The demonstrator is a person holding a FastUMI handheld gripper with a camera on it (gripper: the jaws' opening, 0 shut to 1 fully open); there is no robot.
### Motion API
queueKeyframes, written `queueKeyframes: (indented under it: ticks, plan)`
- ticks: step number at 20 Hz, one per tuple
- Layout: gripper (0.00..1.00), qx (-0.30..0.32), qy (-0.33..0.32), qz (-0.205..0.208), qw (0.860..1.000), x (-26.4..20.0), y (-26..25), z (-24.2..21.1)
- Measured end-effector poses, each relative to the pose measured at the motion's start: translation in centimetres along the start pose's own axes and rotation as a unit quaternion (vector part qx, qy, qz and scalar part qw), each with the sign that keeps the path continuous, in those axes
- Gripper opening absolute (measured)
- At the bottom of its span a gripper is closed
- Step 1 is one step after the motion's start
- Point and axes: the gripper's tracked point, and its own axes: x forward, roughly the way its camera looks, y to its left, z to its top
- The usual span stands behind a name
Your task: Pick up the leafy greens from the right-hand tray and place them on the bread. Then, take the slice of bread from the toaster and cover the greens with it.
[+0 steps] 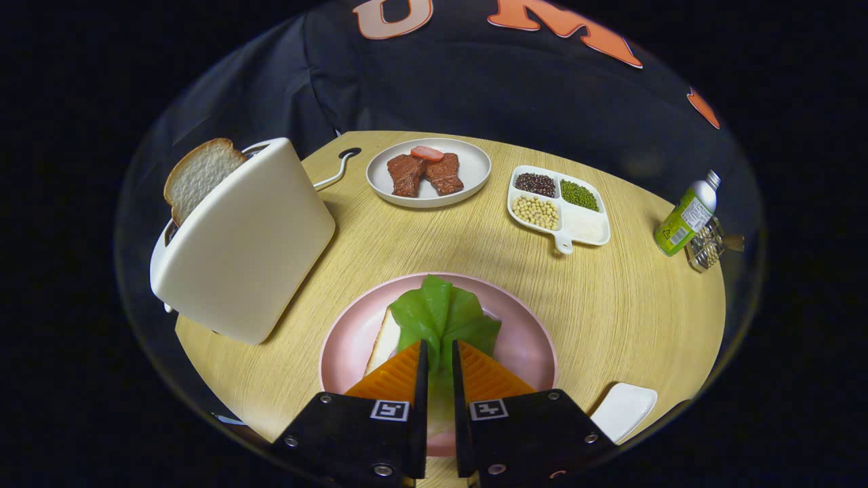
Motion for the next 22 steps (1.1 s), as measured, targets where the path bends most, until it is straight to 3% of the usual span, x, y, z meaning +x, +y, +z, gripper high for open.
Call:
queueKeyframes:
  ticks: [4,8,13,15,22]
  plan:
    - [0.25,-0.010,0.004,0.000,1.000,-0.7,0.6,-0.1]
    - [0.34,0.009,-0.031,0.034,0.999,-3.3,2.9,2.8]
    - [0.79,0.036,-0.051,0.066,0.996,-6.7,6.0,6.7]
    - [0.87,0.034,-0.053,0.067,0.996,-7.7,6.9,8.1]
    - [0.94,0.020,-0.052,0.101,0.993,-9.8,12.8,12.8]
